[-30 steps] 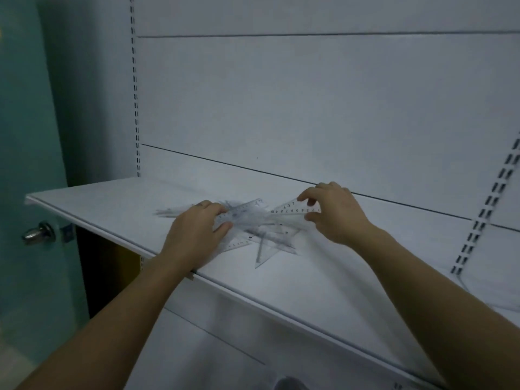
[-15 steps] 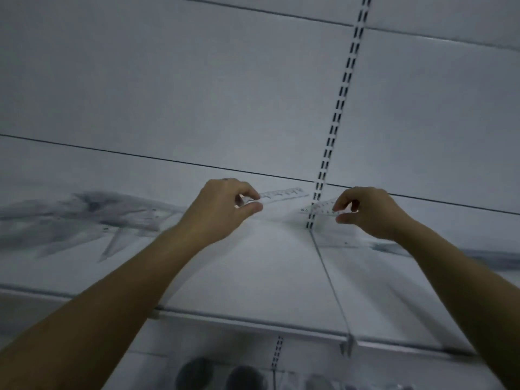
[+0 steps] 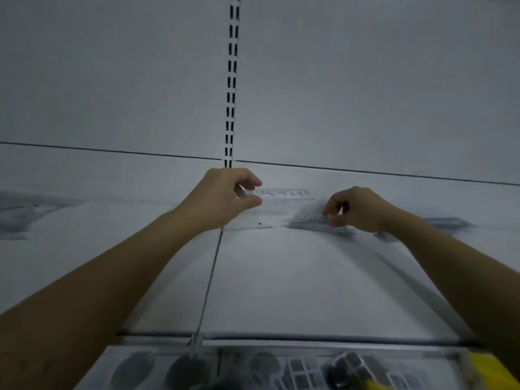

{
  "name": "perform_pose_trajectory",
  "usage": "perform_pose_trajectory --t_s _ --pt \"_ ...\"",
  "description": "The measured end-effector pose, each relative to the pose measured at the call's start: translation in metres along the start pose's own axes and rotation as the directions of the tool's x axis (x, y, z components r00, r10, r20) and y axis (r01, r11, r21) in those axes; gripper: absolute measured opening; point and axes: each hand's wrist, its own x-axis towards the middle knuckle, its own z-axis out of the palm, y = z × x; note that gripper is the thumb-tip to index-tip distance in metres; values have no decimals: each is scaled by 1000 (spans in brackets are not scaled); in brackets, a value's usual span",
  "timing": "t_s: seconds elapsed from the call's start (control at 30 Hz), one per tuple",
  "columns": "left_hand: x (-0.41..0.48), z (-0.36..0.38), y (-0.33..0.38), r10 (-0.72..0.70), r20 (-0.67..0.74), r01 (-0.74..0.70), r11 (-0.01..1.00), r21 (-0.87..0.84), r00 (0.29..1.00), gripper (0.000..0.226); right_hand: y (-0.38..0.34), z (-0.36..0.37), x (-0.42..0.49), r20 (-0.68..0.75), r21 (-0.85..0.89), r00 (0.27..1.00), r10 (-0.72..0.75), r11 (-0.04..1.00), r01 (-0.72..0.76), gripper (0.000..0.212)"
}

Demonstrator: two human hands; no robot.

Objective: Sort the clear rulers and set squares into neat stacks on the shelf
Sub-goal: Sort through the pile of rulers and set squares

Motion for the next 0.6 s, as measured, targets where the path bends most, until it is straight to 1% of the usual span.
perform_pose_trajectory --t_s 0.1,0.2,0.23,0.3,0.4,0.47,0.5,0.57,0.6 --pt "11 20 13 -16 -7 16 1000 5 1000 24 11 7 4 41 -58 997 -63 996 65 15" --pt "21 37 25 -22 -22 22 1000 11 1000 23 17 10 3 89 -91 990 -109 989 117 24" --pt "23 43 28 -21 -20 21 1000 15 1000 24 21 4 0 81 -78 989 -124 988 131 26" --pt "28 56 36 -26 -10 27 999 18 1000 28 32 -17 -6 48 -52 989 -141 988 143 20" --pt "38 78 51 -35 8 35 999 26 999 30 63 -53 -15 0 -86 994 -111 990 111 14" --pt "47 94 62 -22 20 22 999 23 1000 29 87 -69 -21 -71 -70 994 -79 995 74 12" --pt "52 105 70 -10 29 9 1000 21 1000 28 103 -73 -24 -141 -43 988 -60 998 55 10" --pt "64 126 87 21 50 -22 1000 17 999 23 134 -73 -32 -317 46 948 5 999 10 7" --pt "71 137 97 43 63 -44 999 18 997 21 149 -69 -36 -383 88 922 47 996 -15 7"
